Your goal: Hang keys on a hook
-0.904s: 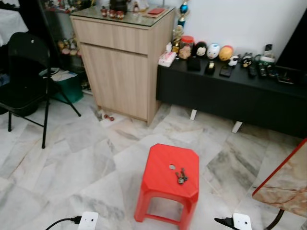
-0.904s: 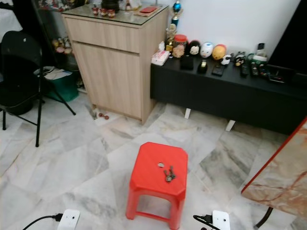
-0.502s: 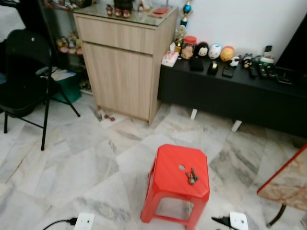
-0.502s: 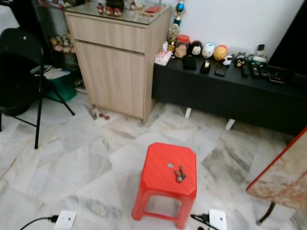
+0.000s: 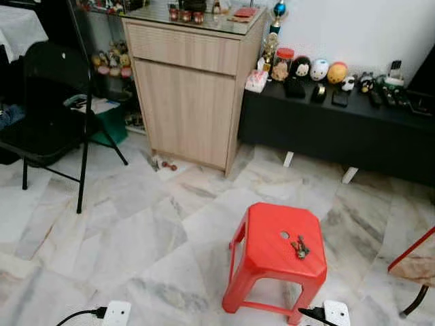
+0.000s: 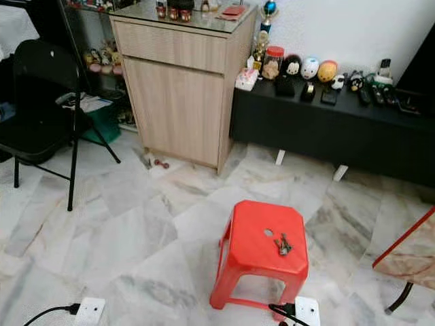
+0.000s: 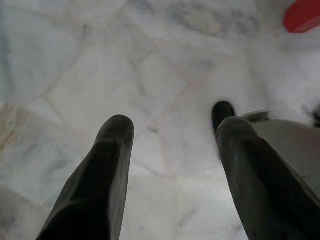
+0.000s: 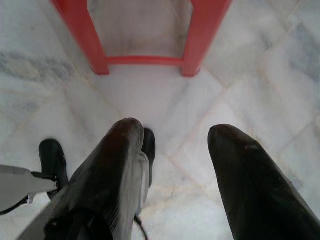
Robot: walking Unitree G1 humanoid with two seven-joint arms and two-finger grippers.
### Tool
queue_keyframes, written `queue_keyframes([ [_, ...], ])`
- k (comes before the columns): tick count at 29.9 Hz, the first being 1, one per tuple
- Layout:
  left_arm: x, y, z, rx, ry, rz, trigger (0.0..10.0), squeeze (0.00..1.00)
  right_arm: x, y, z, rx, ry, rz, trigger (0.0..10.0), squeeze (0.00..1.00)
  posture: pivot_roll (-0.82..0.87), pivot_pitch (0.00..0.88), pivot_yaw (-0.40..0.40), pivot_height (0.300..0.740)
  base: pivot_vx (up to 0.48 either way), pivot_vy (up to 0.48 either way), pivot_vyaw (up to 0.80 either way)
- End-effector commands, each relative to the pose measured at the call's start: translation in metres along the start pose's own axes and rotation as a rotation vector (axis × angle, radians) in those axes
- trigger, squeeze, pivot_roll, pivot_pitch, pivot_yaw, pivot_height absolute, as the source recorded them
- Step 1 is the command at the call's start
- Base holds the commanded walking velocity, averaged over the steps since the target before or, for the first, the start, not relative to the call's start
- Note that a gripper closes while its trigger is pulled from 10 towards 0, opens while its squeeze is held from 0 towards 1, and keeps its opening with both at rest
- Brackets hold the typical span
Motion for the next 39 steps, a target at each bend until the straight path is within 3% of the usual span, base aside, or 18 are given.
queue_keyframes([
  [1,0.0023,-0.0038,-0.0002,-0.019,-0.013,-0.005,10.0,0.0,0.001,-0.0063,0.0007,-0.018,-0.002,0.001,10.0,0.0,0.02,0.0,-0.053,0.74,0.0,0.0,0.0],
  [39,0.0017,-0.0045,-0.0001,-0.023,-0.014,-0.016,10.0,0.0,0.0021,-0.0058,0.0006,-0.016,-0.013,-0.025,10.0,0.0,0.02,0.0,-0.054,0.74,0.223,0.0,-0.06],
])
Point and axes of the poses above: a point about 5 cm out from each wrist's last joint towards the gripper, its own z axis pointing back from the gripper into the wrist, its own x axis along the axis of the wrist's last joint, y = z × x, the point moved 1 cm from there along -z, pointing out of the wrist towards the gripper, and after that the axes turned 1 degree about z, right-handed, at the moved point
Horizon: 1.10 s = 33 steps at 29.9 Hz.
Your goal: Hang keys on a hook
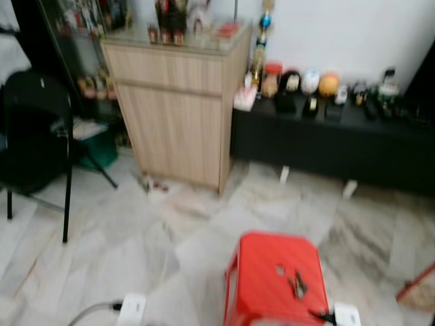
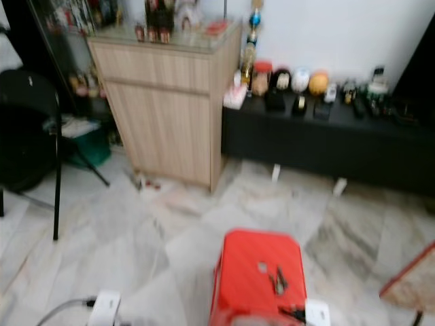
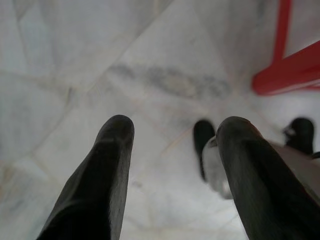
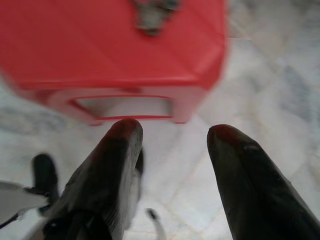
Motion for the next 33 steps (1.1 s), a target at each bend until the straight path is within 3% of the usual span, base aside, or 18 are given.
queue_keyframes([
  [1,-0.0011,-0.0022,-0.0001,-0.001,0.008,-0.016,10.0,0.0,0.0019,-0.0055,0.0005,-0.017,-0.005,-0.006,10.0,0.0,0.02,0.0,-0.053,0.74,0.0,0.0,0.0],
  [14,0.0001,-0.0022,-0.0002,-0.01,0.003,-0.019,10.0,0.0,0.0024,-0.0053,0.0004,-0.018,-0.008,-0.028,10.0,0.0,0.02,0.0,-0.055,0.74,0.115,0.0,0.0],
  [23,0.0,-0.0019,-0.0003,-0.002,0.007,-0.02,10.0,0.0,0.0033,-0.0049,0.0003,-0.008,-0.011,-0.028,10.0,0.0,0.02,0.0,-0.055,0.74,0.157,0.0,-0.72],
  [33,0.0004,-0.0022,-0.0002,-0.007,0.0,-0.015,10.0,0.0,0.0045,-0.0051,0.0004,-0.008,-0.026,-0.037,10.0,0.0,0.02,0.0,-0.056,0.74,0.0,0.0,0.0],
])
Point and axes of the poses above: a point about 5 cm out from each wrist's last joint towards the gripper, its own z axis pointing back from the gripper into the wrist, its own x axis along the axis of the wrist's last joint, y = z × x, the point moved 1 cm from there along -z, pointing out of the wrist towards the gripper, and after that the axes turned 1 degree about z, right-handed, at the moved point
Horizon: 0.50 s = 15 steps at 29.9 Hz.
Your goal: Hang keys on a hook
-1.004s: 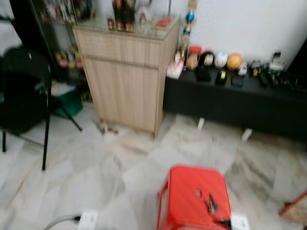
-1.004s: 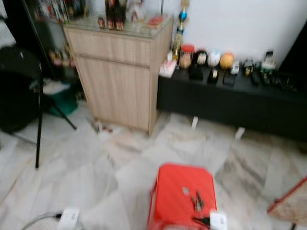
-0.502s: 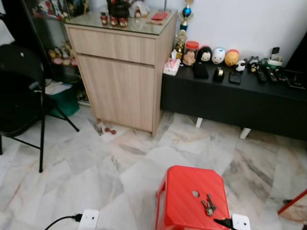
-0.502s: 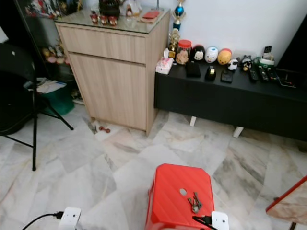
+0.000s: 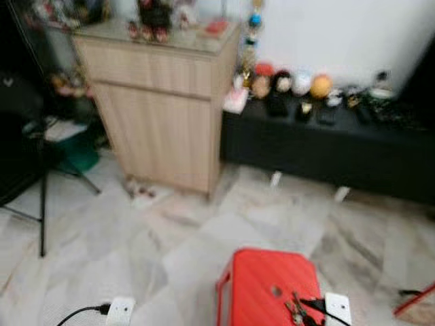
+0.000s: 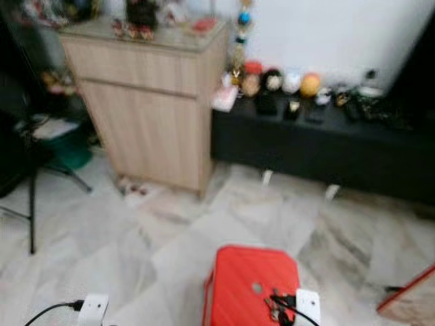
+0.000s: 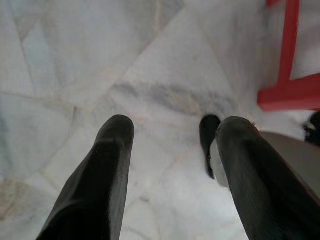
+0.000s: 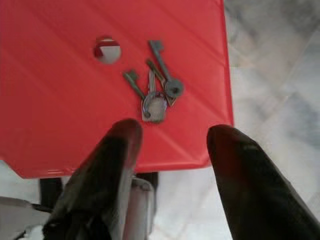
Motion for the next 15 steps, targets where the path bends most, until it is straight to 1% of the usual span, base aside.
queue_keyframes([
  [1,-0.0013,-0.0035,0.0,-0.013,0.004,-0.021,10.0,0.0,-0.0073,-0.0063,0.0019,-0.017,0.023,-0.016,10.0,0.0,0.02,0.0,-0.055,0.74,0.0,0.0,0.0],
  [11,-0.003,-0.0033,0.0003,-0.01,0.006,-0.025,10.0,0.0,-0.0081,-0.0059,0.0022,-0.017,0.018,-0.019,10.0,0.0,0.03,0.0,-0.052,0.74,0.0,0.0,0.0],
  [15,-0.0021,-0.0039,0.0003,-0.012,0.001,-0.025,10.0,0.0,-0.0064,-0.0057,0.0024,-0.019,-0.014,-0.05,10.0,0.0,0.02,0.0,-0.05,0.74,0.0,0.0,0.0],
])
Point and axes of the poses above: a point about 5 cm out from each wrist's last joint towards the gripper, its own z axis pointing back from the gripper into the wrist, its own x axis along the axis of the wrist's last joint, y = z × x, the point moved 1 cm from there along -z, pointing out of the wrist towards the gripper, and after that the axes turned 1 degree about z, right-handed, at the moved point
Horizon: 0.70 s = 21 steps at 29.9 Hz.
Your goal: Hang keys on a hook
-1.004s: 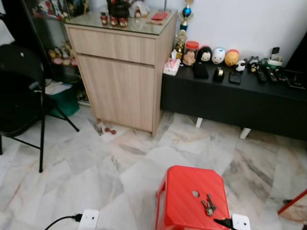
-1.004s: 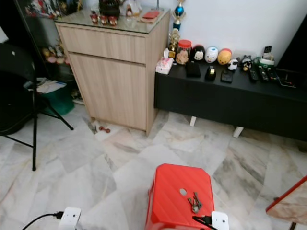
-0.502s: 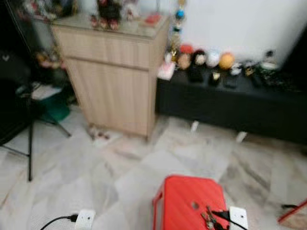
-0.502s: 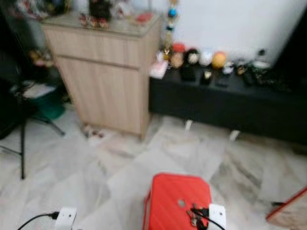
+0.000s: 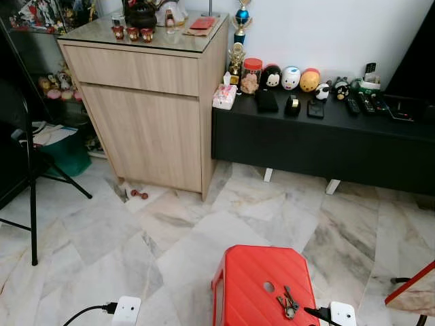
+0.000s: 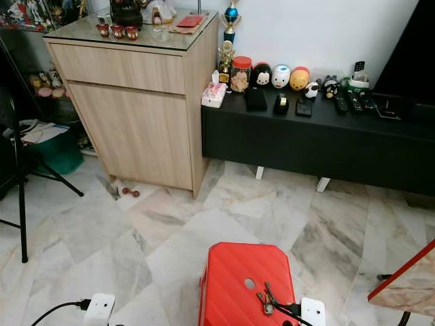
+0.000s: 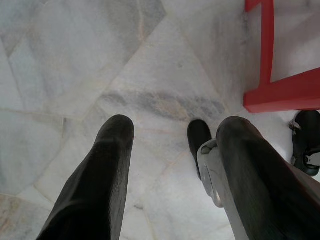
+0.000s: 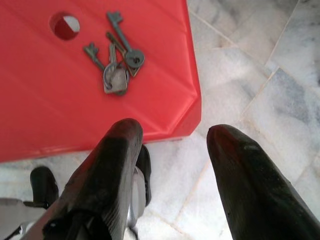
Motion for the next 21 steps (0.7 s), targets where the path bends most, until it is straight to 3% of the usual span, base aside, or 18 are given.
queue_keyframes([
  [1,-0.003,-0.001,0.0,-0.005,0.002,-0.021,10.0,0.0,0.001,-0.001,0.001,-0.006,-0.021,-0.022,10.0,0.0,0.02,0.0,-0.05,0.74,0.0,0.0,0.0],
  [10,-0.004,-0.003,0.001,-0.007,-0.003,-0.021,10.0,0.0,0.009,-0.004,0.002,-0.032,-0.132,-0.057,10.0,0.0,0.03,0.0,-0.054,0.74,0.0,0.0,0.0],
  [15,-0.005,-0.003,0.001,-0.008,-0.008,-0.024,10.0,0.0,0.018,0.0,0.004,0.039,-0.217,-0.008,10.0,0.0,0.01,0.0,-0.051,0.74,0.0,0.0,0.0],
  [21,-0.006,-0.003,0.001,-0.007,-0.006,-0.034,10.0,0.0,0.023,0.002,0.006,0.068,-0.275,-0.022,10.0,0.0,0.01,0.0,-0.048,0.74,0.0,0.0,0.0],
])
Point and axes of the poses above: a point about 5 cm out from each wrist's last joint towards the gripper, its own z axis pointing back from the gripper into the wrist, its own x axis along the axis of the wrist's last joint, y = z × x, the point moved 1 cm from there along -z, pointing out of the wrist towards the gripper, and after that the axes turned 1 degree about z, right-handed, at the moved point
